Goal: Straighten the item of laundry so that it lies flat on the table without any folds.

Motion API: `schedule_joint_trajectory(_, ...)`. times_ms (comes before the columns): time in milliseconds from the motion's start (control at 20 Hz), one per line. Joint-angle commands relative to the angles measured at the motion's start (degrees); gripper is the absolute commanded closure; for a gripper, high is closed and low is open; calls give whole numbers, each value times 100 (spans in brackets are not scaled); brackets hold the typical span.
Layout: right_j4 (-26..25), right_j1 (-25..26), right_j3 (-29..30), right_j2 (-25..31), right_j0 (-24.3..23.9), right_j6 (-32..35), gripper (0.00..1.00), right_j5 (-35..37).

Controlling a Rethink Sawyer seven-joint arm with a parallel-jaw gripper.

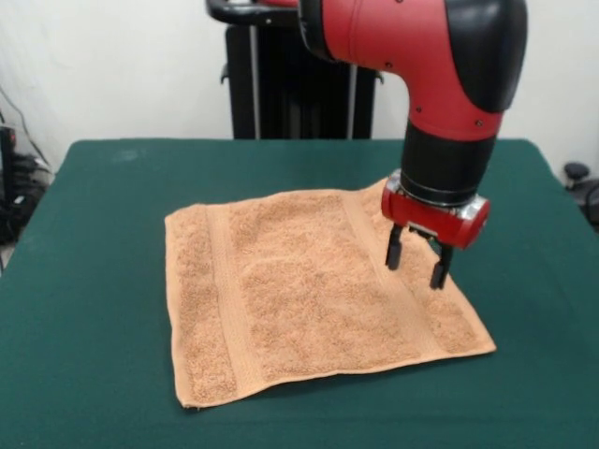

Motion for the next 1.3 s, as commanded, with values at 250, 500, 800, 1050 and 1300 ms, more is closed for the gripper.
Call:
schedule_joint_trajectory(250, -1184, -239, 1186, 1067, -1038, -452, 0, -61)
schedule_joint_trajectory(500, -1901, -463, 1514, 1309, -1638, -582, 0, -245)
schedule_joint_trajectory(800, -2584, -610, 1697, 1571, -2053, -379, 0, -291)
schedule_joint_trajectory(1050, -3014, -608, 1755, 1707, -2219, -155, 0, -423)
schedule_joint_trajectory(1300, -3402, -578, 1810, 1784, -2407, -32, 0, -608)
